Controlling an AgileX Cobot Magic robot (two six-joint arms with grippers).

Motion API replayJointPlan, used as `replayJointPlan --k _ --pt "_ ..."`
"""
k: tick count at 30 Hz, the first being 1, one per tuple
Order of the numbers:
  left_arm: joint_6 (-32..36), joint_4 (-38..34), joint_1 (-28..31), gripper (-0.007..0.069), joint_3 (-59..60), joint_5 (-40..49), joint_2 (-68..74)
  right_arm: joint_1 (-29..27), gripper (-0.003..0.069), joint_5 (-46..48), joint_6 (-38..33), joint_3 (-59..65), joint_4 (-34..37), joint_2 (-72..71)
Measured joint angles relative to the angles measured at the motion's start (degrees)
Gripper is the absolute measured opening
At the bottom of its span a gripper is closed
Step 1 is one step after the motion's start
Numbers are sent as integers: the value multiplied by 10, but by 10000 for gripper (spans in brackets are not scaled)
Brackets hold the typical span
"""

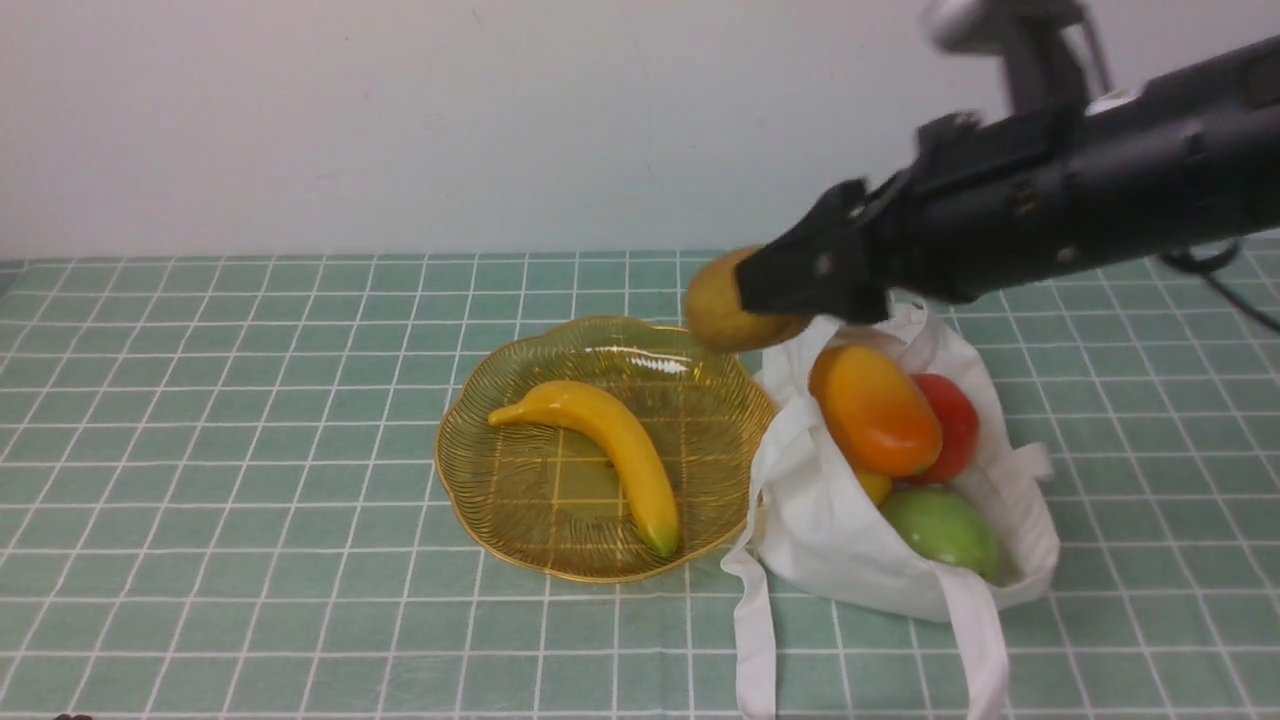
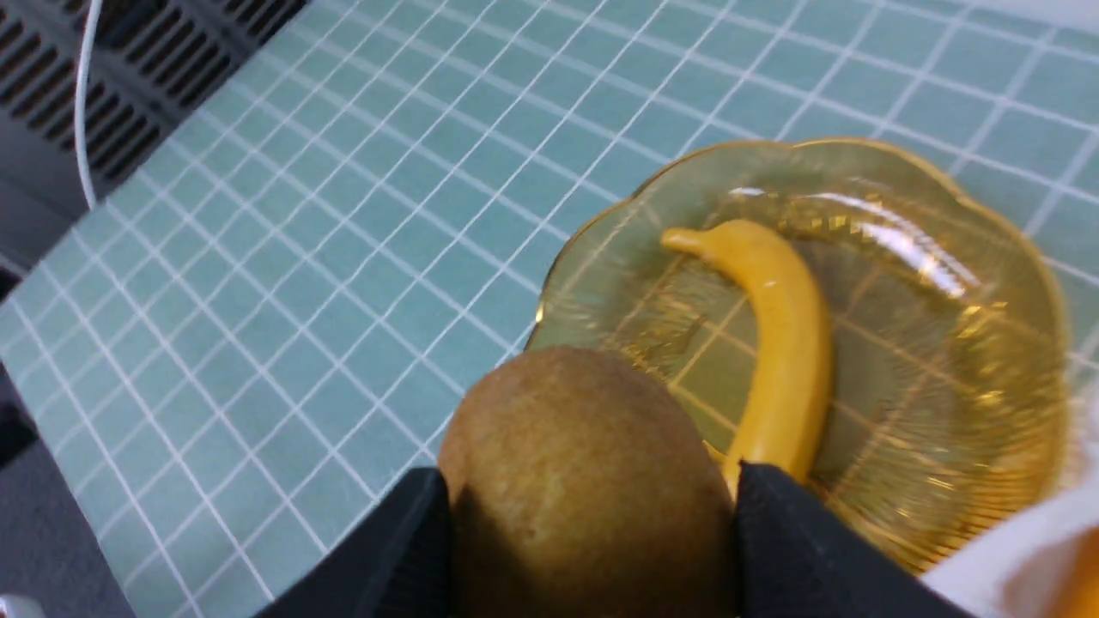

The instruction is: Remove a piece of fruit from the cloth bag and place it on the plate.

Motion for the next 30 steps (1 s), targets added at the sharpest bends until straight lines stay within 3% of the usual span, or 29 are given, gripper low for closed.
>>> replayJointPlan --k 6,14,16,23,30 --pt "0 0 0 -8 0 0 0 70 384 -132 -74 -1 7 112" --pt "0 0 0 -8 0 0 0 82 400 -298 -144 -5 18 205" --pt "0 0 0 -8 0 0 0 82 423 -309 -146 -5 18 209" --pt "0 0 0 -8 0 0 0 82 607 -324 -150 -7 20 210" --pt "0 0 0 -8 0 0 0 82 629 -283 -150 -8 15 176"
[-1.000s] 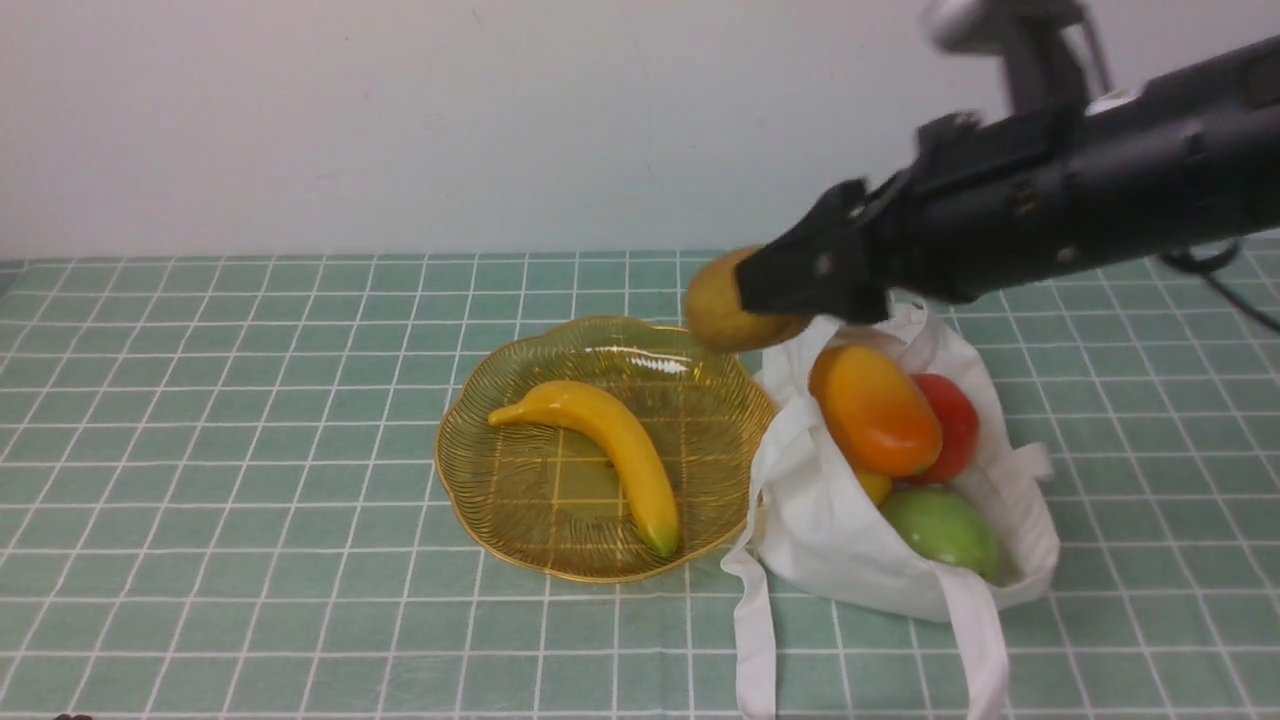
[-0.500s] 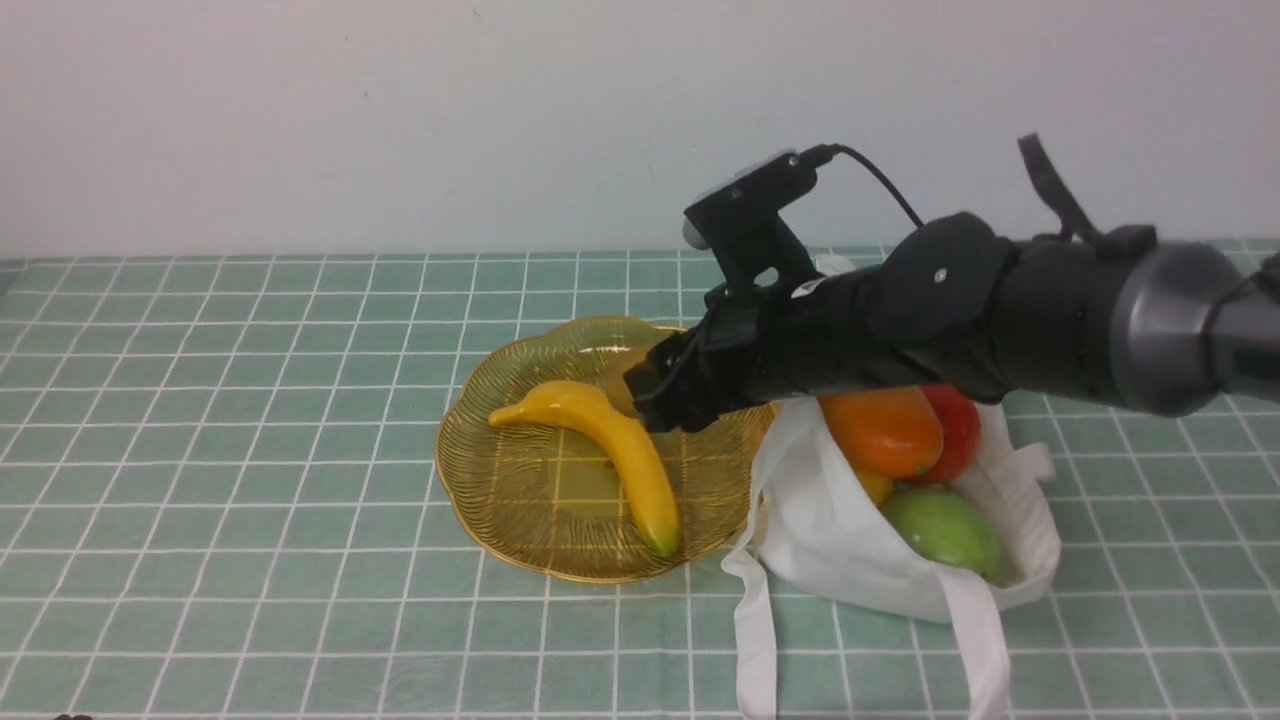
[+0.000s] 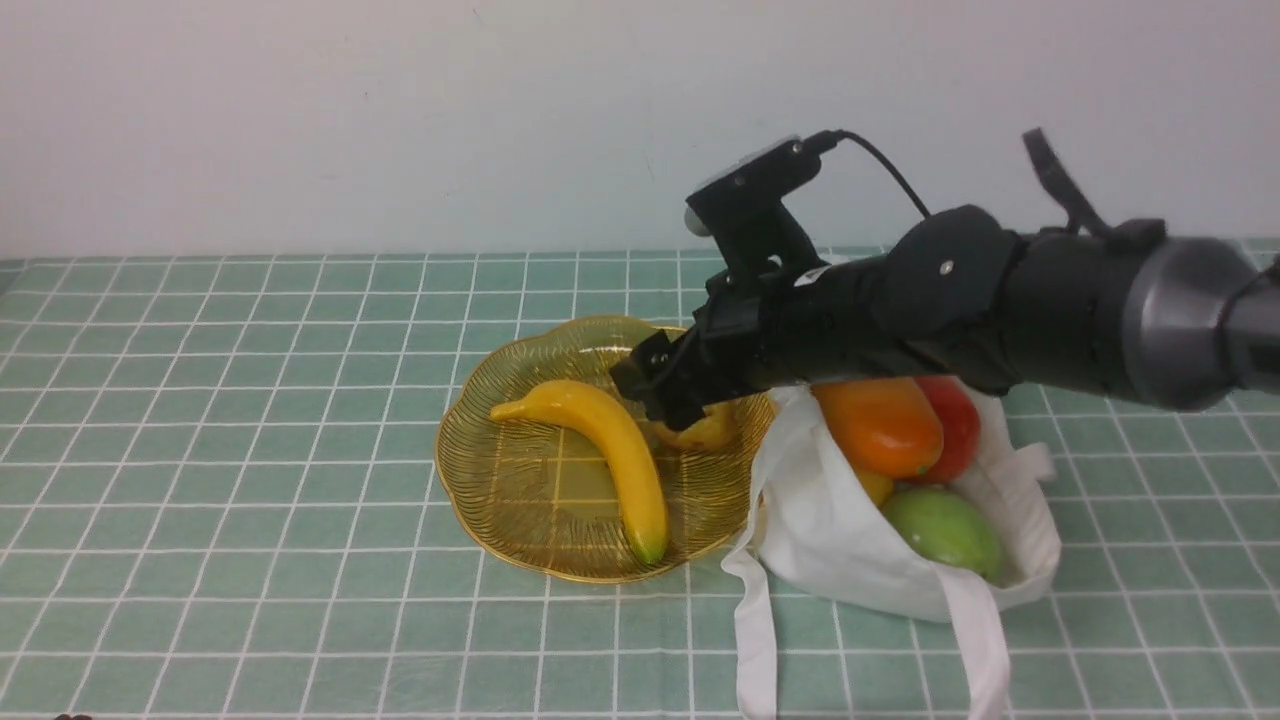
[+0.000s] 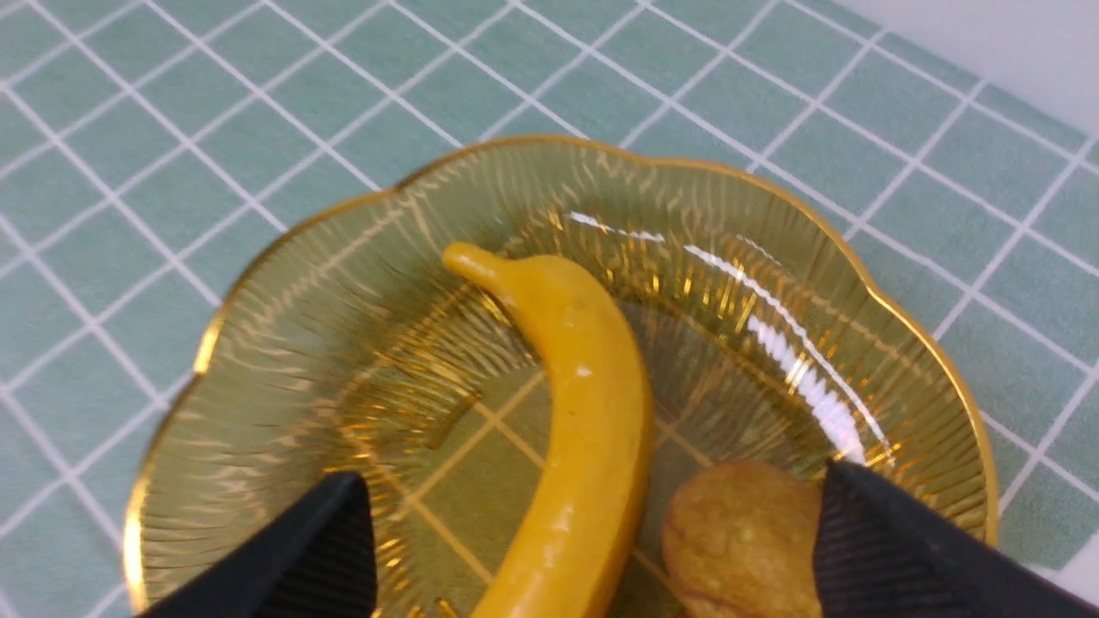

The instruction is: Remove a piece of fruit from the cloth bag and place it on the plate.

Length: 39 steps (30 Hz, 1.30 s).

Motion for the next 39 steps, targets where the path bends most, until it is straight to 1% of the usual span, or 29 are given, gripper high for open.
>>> replayJointPlan --k 3,6,7,8,9,11,12,13,15,16,17,18,19,21,22,23,24,26,28,29,30,33,35,36,39 --pt "0 0 0 -8 0 0 0 -2 583 61 15 1 -21 -71" --pt "0 0 0 -8 0 0 0 -10 492 137 66 0 -65 -152" --pt "0 0 0 -8 0 0 0 -14 477 158 82 -1 -78 -170" --pt "0 0 0 -8 0 0 0 -24 408 212 125 -1 -114 -213" --pt "0 0 0 -8 0 0 0 -29 388 237 146 -2 -131 -231" --pt "0 0 0 -8 0 0 0 -62 229 372 247 -2 -235 -315" --pt "0 0 0 -8 0 0 0 -73 174 416 277 -2 -273 -341" --pt "0 0 0 -8 0 0 0 -75 162 424 282 -2 -281 -346" --pt "0 0 0 -8 0 0 0 -96 70 486 328 0 -343 -394" --pt "0 0 0 -8 0 0 0 -110 22 511 356 10 -386 -436" --pt "0 0 0 -8 0 0 0 -110 22 511 356 10 -386 -436" --pt "0 0 0 -8 0 0 0 -127 -3 522 392 37 -419 -515" --pt "0 0 0 -8 0 0 0 -129 -3 522 394 41 -420 -523" --pt "0 0 0 -8 0 0 0 -134 -11 510 417 83 -432 -603" --pt "0 0 0 -8 0 0 0 -135 -13 490 427 113 -433 -650" --pt "0 0 0 -8 0 0 0 -136 -13 428 439 176 -419 -741" --pt "0 0 0 -8 0 0 0 -136 -13 420 440 184 -416 -752" --pt "0 0 0 -8 0 0 0 -136 -13 329 443 268 -381 -838" --pt "0 0 0 -8 0 0 0 -136 -13 215 420 363 -343 -932" --pt "0 0 0 -8 0 0 0 -136 -13 184 409 396 -338 -956" --pt "0 0 0 -8 0 0 0 -136 -13 179 407 402 -337 -960" --pt "0 0 0 -8 0 0 0 -136 -14 98 392 479 -329 -982" --pt "0 0 0 -8 0 0 0 -136 -14 78 391 488 -329 -982" --pt "0 0 0 -8 0 0 0 -136 -14 50 389 500 -327 -982" --pt "0 0 0 -8 0 0 0 -136 -14 28 387 510 -327 -982"
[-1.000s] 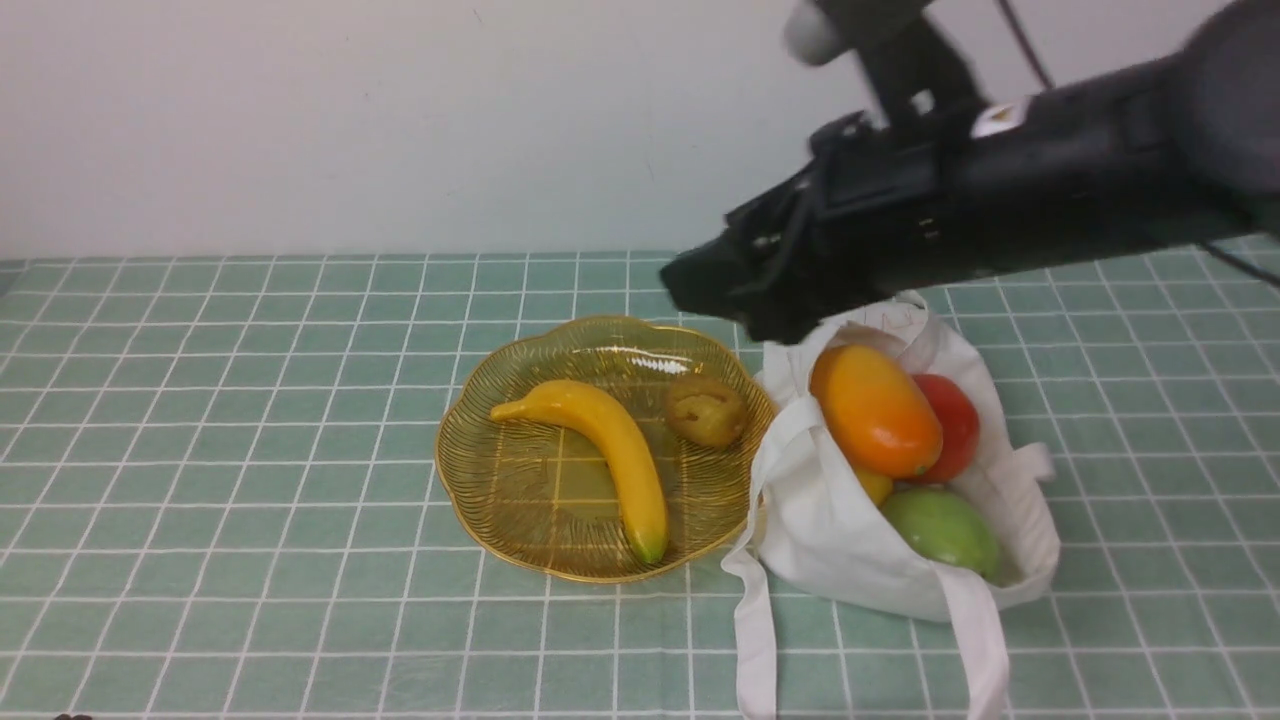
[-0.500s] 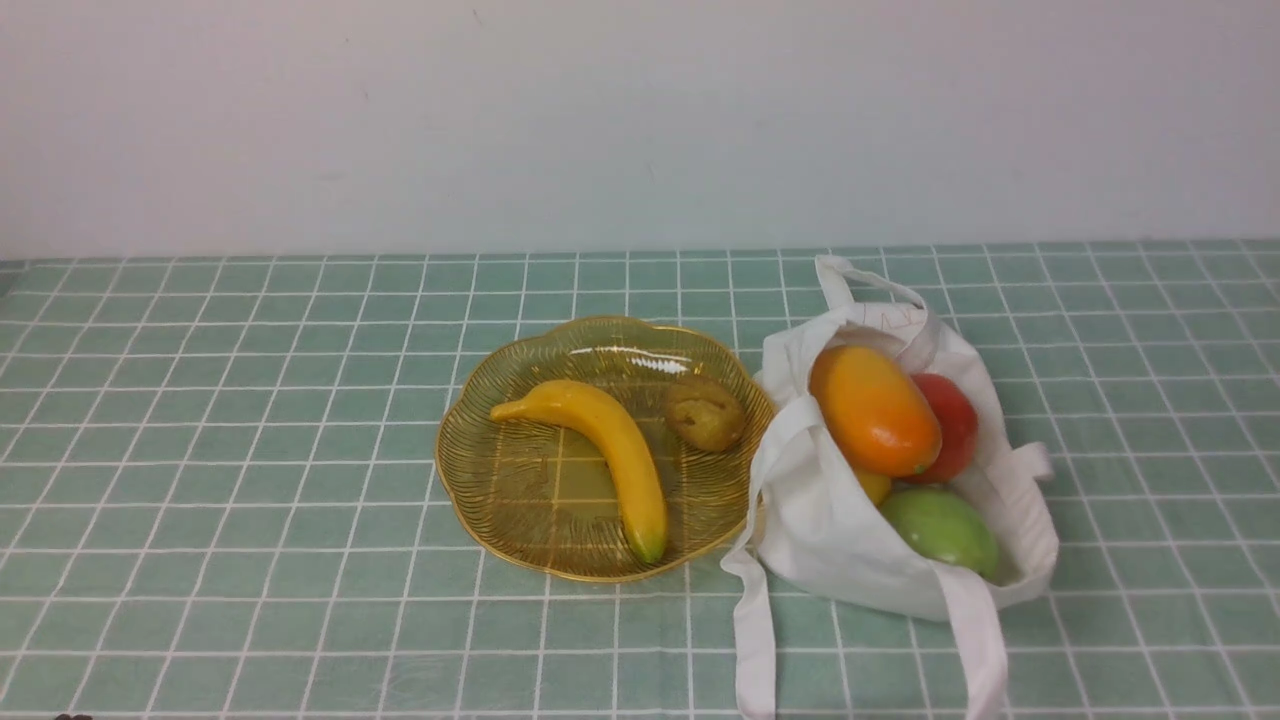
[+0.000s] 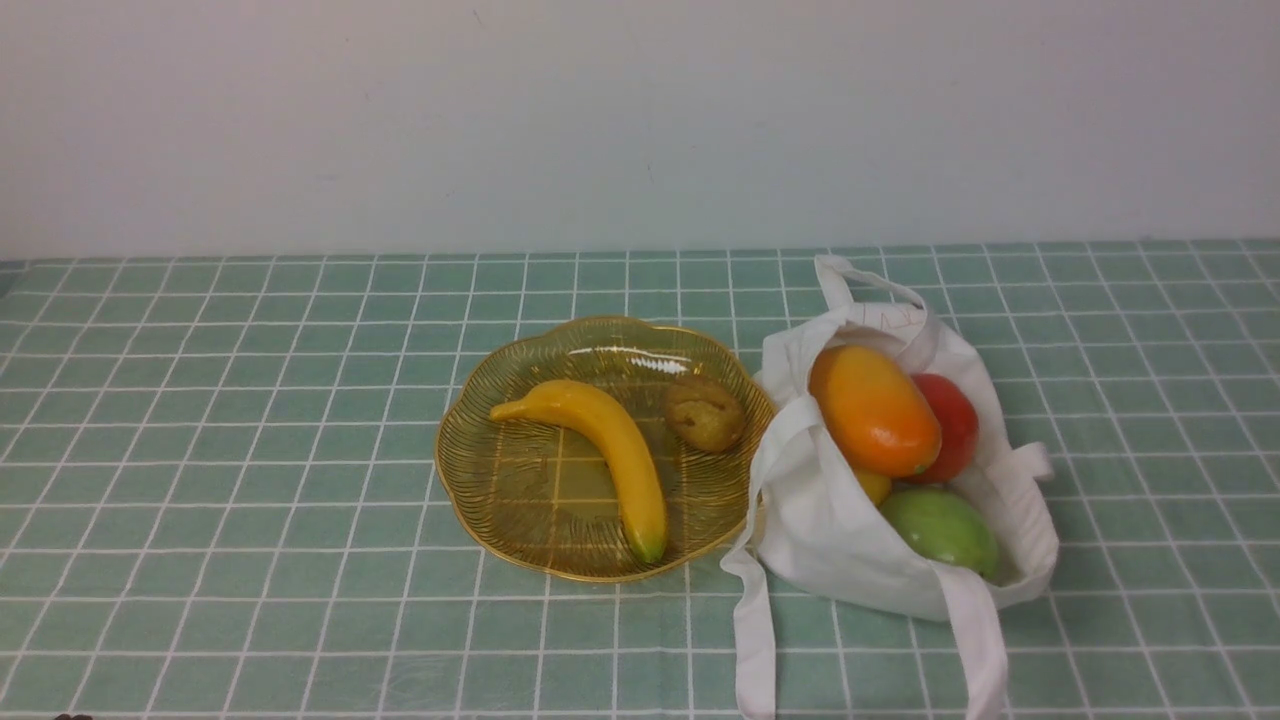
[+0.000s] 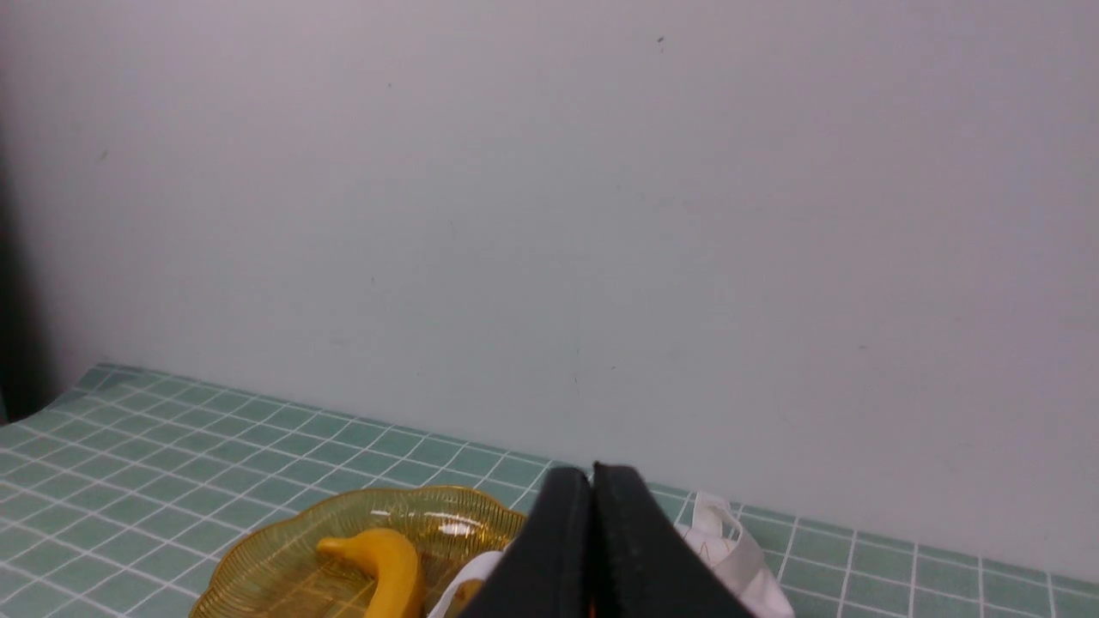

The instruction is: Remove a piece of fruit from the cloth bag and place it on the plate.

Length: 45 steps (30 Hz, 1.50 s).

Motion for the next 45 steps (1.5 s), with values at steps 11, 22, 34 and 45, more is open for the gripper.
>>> replayJointPlan --k 11,22,34,45 --pt "0 0 0 -8 0 0 0 0 -14 41 -2 3 0 0" --pt "0 0 0 -8 0 0 0 0 -14 54 -2 3 0 0" --pt "0 0 0 -8 0 0 0 -19 -14 -2 32 107 -45 -36" --pt "0 0 0 -8 0 0 0 -109 -14 -3 151 197 -155 -78"
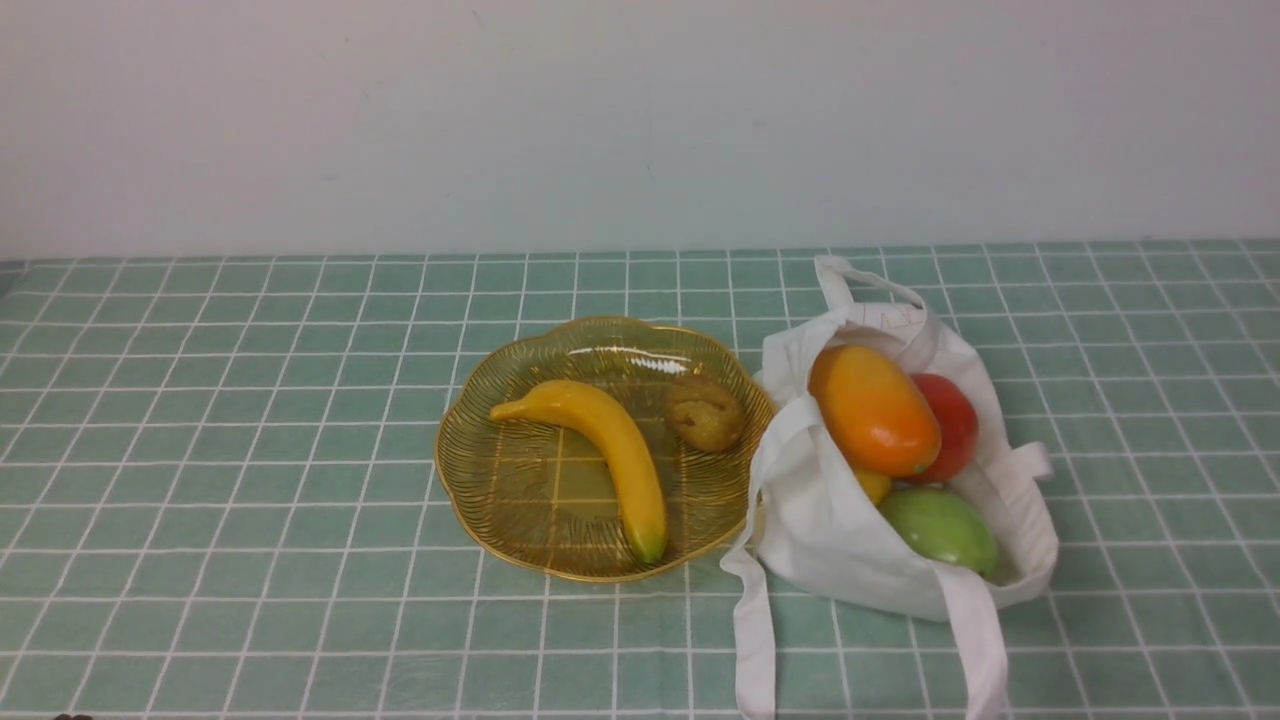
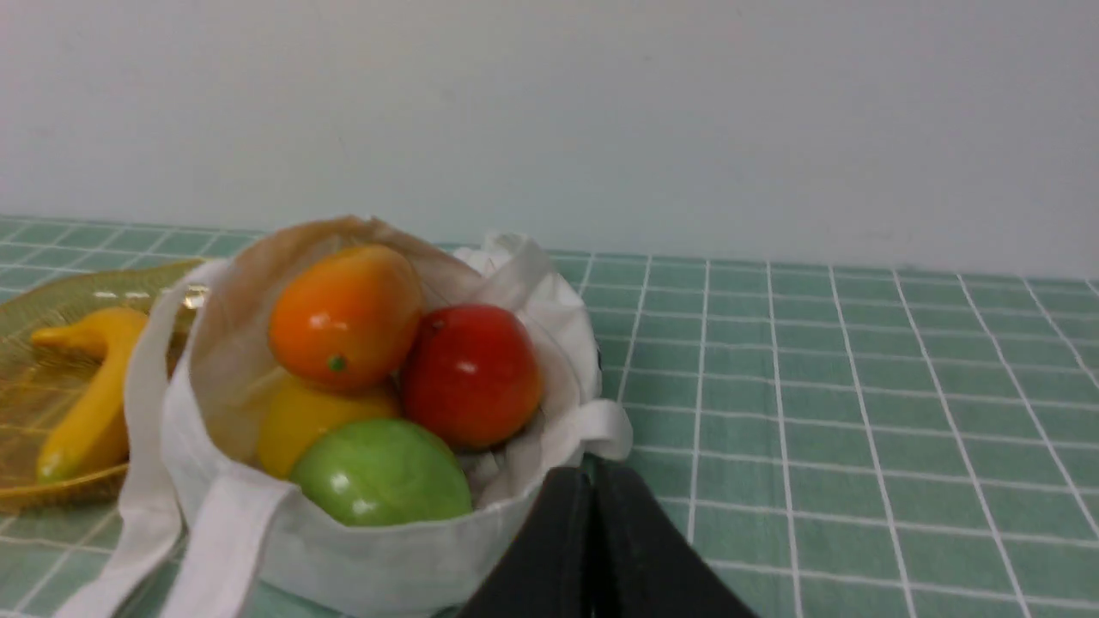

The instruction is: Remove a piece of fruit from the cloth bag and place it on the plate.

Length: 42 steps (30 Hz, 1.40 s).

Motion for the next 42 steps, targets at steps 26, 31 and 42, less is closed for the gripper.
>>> replayJointPlan --k 26,31,42 --pt "0 0 0 -8 0 0 0 -22 -14 -10 26 43 -28 0" --pt "0 0 0 -8 0 0 0 -22 -14 -10 26 43 -28 0" --pt "0 0 0 -8 0 0 0 -22 -14 -10 26 43 -28 0"
